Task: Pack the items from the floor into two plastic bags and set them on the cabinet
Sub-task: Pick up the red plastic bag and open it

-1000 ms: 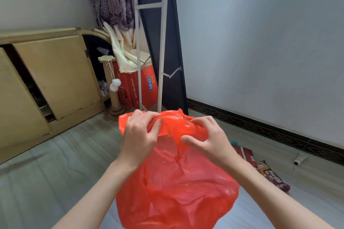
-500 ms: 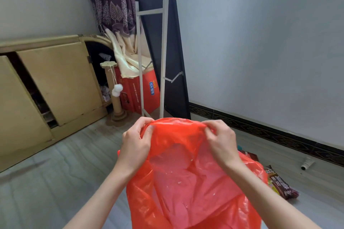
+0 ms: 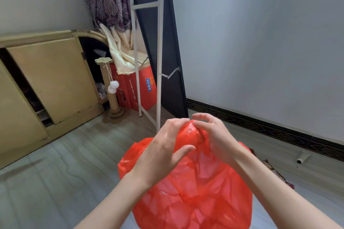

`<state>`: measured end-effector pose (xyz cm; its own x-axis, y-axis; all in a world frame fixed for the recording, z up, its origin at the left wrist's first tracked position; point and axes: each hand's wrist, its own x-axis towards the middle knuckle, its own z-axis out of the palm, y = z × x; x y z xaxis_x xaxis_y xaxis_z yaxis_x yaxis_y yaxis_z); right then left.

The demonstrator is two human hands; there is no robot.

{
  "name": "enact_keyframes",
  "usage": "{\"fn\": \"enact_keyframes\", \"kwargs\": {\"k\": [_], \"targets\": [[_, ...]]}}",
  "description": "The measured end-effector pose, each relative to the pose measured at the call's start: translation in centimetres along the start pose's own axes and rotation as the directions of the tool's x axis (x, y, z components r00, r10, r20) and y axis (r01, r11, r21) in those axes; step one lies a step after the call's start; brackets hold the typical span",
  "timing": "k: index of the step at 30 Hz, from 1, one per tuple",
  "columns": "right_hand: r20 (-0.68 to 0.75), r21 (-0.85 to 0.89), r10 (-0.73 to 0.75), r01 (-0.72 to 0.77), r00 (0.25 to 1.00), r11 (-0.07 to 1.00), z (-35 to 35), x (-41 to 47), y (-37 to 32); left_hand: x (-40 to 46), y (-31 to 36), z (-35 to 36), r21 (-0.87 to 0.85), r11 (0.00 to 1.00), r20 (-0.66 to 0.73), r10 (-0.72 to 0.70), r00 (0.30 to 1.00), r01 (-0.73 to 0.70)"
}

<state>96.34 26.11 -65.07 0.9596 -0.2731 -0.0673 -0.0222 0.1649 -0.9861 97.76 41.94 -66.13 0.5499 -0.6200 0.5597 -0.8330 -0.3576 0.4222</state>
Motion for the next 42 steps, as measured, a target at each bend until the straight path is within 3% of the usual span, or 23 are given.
{"fn": "enact_keyframes", "kwargs": {"k": [2,4,5,7,10,11,13,15,17,19,21,24,27,29,32,34,36,40,42], "targets": [[-0.024,0.062,0.018,-0.017,1.0,0.998,0.0,-0.1,-0.2,0.0,-0.3,0.3,0.023,1.0,0.0,-0.011,1.0,0.011],[-0.104,-0.177,-0.122,0.103,0.987,0.979,-0.2,-0.2,0.0,0.2,-0.9,0.1,0.069,0.995,-0.094,-0.067,0.993,0.073],[-0.119,-0.344,-0.26,0.206,0.958,0.916,-0.3,-0.4,0.3,0.2,-1.3,-0.2,0.078,0.987,-0.161,-0.126,0.979,0.139],[-0.014,-0.629,-0.539,0.411,0.842,0.66,-0.4,-1.3,0.8,0.3,-2.0,-0.6,0.065,0.952,-0.284,-0.27,0.92,0.299],[0.25,-0.877,-0.672,0.457,0.697,0.147,-0.2,-2.8,1.7,0.3,-2.4,-1.2,0.04,0.899,-0.367,-0.394,0.843,0.437],[0.287,-0.907,-0.66,0.419,0.694,0.047,-0.1,-3.1,2.0,0.3,-2.5,-1.3,0.027,0.89,-0.377,-0.413,0.829,0.455],[0.301,-0.937,-0.62,0.346,0.725,-0.05,0.3,-3.1,2.2,0.5,-2.3,-1.6,-0.006,0.888,-0.395,-0.425,0.815,0.46],[0.29,-0.935,-0.624,0.353,0.725,-0.024,0.2,-2.6,2.6,0.6,-1.8,-1.9,-0.039,0.894,-0.399,-0.423,0.814,0.446],[0.175,-0.917,-0.612,0.354,0.771,0.184,-0.5,-1.8,2.6,0.6,-1.5,-2.1,-0.054,0.901,-0.367,-0.419,0.83,0.43],[-0.006,-0.874,-0.516,0.247,0.856,0.42,-1.9,-1.0,2.1,0.2,-1.7,-2.4,-0.004,0.908,-0.289,-0.402,0.869,0.419],[-0.101,-0.821,-0.452,0.182,0.886,0.541,-3.4,-0.2,1.8,-0.3,-2.2,-2.7,0.101,0.913,-0.176,-0.374,0.911,0.395],[-0.102,-0.767,-0.425,0.201,0.899,0.609,-3.7,0.1,1.5,-0.7,-2.5,-2.8,0.265,0.884,-0.098,-0.372,0.923,0.384],[-0.089,-0.676,-0.476,0.298,0.875,0.674,-2.5,0.1,1.2,-0.4,-2.1,-2.7,0.382,0.857,-0.192,-0.292,0.937,0.346],[-0.045,-0.64,-0.49,0.352,0.871,0.683,-1.6,-0.2,0.8,-0.2,-1.2,-2.5,0.345,0.902,-0.173,-0.212,0.962,0.261],[0.05,-0.576,-0.44,0.386,0.897,0.721,-0.4,-0.8,0.4,0.1,0.5,-1.2,0.278,0.958,0.025,-0.076,0.997,0.066],[0.062,-0.548,-0.405,0.37,0.912,0.75,0.0,-1.2,0.2,0.3,0.9,-0.4,0.209,0.976,0.068,-0.074,0.995,0.058],[0.072,-0.609,-0.444,0.392,0.893,0.69,-0.3,-1.5,-0.1,0.5,0.3,-0.4,0.165,0.977,-0.033,-0.133,0.991,0.137],[0.178,-0.885,-0.72,0.43,0.671,0.181,-1.2,-2.7,-0.5,0.3,-1.5,-1.4,0.125,0.932,-0.251,-0.302,0.92,0.34],[0.18,-0.926,-0.69,0.357,0.701,0.121,-0.9,-3.5,-0.3,0.4,-1.8,-1.5,0.097,0.913,-0.307,-0.352,0.884,0.397]]}}
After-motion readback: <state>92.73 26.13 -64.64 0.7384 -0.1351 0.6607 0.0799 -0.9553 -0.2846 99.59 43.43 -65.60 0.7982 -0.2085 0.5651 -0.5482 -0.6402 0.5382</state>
